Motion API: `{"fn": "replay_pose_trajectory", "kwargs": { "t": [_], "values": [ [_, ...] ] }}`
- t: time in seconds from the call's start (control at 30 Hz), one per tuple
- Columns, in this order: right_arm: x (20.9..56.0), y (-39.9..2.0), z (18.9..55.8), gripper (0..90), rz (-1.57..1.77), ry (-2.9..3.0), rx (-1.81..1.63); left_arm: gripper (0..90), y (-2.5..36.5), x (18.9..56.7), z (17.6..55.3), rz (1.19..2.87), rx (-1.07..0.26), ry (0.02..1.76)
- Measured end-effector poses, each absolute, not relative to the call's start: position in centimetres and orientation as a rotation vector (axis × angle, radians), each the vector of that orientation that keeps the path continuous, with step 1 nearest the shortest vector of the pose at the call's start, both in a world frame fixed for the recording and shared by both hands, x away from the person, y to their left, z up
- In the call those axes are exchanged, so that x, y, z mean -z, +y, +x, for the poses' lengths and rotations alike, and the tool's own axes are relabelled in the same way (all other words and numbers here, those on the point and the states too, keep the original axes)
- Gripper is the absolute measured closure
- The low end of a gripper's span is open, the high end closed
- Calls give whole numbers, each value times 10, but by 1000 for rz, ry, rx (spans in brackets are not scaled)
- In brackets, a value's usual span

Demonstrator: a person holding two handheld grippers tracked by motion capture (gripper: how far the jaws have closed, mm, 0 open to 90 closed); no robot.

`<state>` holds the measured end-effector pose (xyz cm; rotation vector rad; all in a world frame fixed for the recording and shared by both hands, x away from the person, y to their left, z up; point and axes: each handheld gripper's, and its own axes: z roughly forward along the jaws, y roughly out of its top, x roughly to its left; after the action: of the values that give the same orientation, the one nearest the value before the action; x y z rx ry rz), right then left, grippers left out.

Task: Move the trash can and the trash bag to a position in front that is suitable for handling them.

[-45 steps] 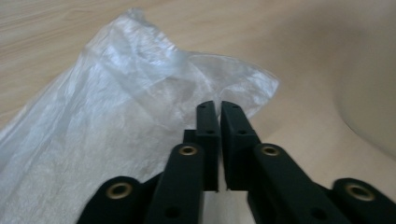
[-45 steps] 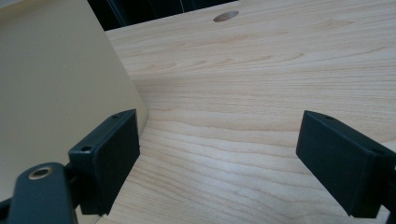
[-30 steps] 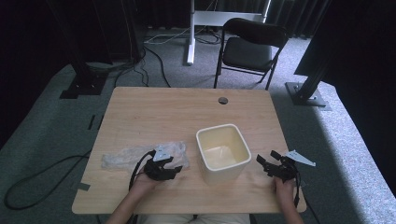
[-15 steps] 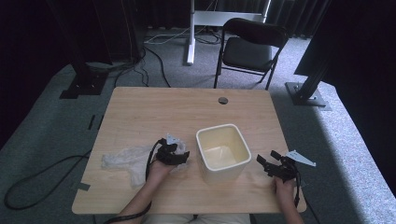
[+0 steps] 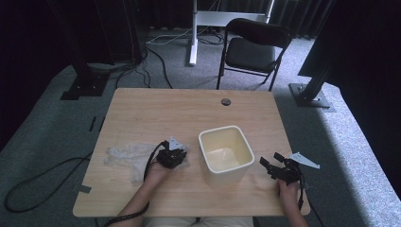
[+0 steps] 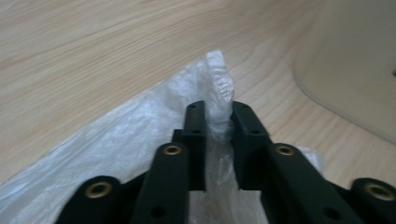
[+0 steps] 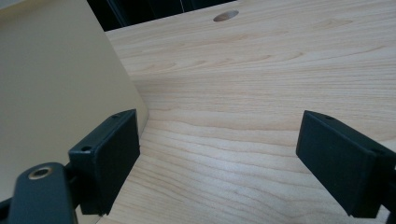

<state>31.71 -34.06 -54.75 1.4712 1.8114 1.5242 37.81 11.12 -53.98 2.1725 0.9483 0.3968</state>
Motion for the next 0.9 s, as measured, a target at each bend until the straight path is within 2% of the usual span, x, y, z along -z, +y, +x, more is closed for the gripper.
{"fn": "replay_pose_trajectory", "kwargs": {
  "t": [0.13, 0.27, 0.33, 0.4, 0.43, 0.47, 0.5, 0.63, 0.73, 0.9],
  "values": [
    [548, -341, 317, 128, 1474, 1811, -1525, 823, 122, 538, 392, 2231, -335, 819],
    [548, -341, 317, 128, 1474, 1810, -1528, 822, 130, 536, 398, 2286, -375, 684],
    [548, -341, 317, 128, 1475, 1810, -1528, 821, 133, 534, 397, 2297, -351, 603],
    [548, -341, 317, 128, 1474, 1810, -1527, 818, 135, 532, 395, 2301, -358, 617],
    [548, -341, 317, 128, 1474, 1810, -1527, 777, 135, 532, 395, 2301, -358, 617],
    [548, -341, 317, 128, 1474, 1809, -1527, 555, 134, 525, 388, 2269, -379, 763],
    [548, -341, 317, 128, 1475, 1809, -1527, 452, 133, 522, 386, 2240, -401, 834],
    [548, -341, 317, 128, 1476, 1807, -1529, 351, 133, 513, 366, 2073, -474, 1011],
    [548, -341, 317, 129, 1478, 1807, -1528, 308, 123, 511, 349, 2031, -532, 1096],
    [548, -341, 317, 129, 1478, 1805, -1531, 308, 107, 520, 342, 2037, -533, 1155]
  ]
}}
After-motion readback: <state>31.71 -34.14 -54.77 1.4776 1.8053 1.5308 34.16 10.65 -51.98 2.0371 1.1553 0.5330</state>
